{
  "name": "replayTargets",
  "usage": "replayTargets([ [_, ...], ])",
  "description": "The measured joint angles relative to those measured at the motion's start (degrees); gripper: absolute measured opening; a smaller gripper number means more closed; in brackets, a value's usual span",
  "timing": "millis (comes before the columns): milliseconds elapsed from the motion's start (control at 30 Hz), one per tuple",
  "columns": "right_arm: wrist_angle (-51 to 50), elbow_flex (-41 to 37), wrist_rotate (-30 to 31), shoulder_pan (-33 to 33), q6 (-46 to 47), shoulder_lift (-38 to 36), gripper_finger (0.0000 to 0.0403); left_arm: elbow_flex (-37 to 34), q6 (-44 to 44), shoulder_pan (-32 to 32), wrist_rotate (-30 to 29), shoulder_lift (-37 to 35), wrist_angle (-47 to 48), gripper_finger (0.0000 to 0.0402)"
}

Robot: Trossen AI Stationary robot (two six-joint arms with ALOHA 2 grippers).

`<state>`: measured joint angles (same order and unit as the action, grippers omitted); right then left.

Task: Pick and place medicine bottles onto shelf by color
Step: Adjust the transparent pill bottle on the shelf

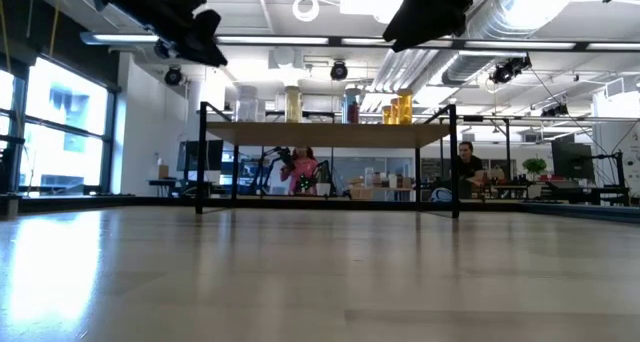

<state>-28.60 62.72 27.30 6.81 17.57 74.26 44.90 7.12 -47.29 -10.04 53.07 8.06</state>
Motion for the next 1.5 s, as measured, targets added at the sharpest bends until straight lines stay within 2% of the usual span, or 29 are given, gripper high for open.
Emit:
replayTargets([
  [167,-0.7,0.0,1.6,0.0,0.5,0.0,0.0193,0.4,1.0,-4.4,8.2,2.6,0.8,0.006],
  [333,-1.4,0.0,1.9,0.0,0.3,0.0,0.0193,0.4,0.1,-7.1,12.8,4.2,1.8,0.0005],
  [600,-3.5,0.0,1.6,0.0,0.4,0.0,0.0193,0.4,-5.3,-7.9,10.9,8.9,3.9,0.0002],
  [733,-3.9,0.0,1.6,0.0,0.0,0.0,0.0193,0.4,-7.5,-7.9,7.7,11.8,2.7,0.0001],
  [900,-4.3,0.0,1.6,0.0,-0.1,0.0,0.0193,0.4,-8.0,-7.9,7.5,13.8,1.6,0.0],
  [1500,-5.1,0.0,1.5,0.0,-0.1,0.0,0.0193,0.4,-11.5,-5.0,6.5,14.5,-0.7,0.0],
])
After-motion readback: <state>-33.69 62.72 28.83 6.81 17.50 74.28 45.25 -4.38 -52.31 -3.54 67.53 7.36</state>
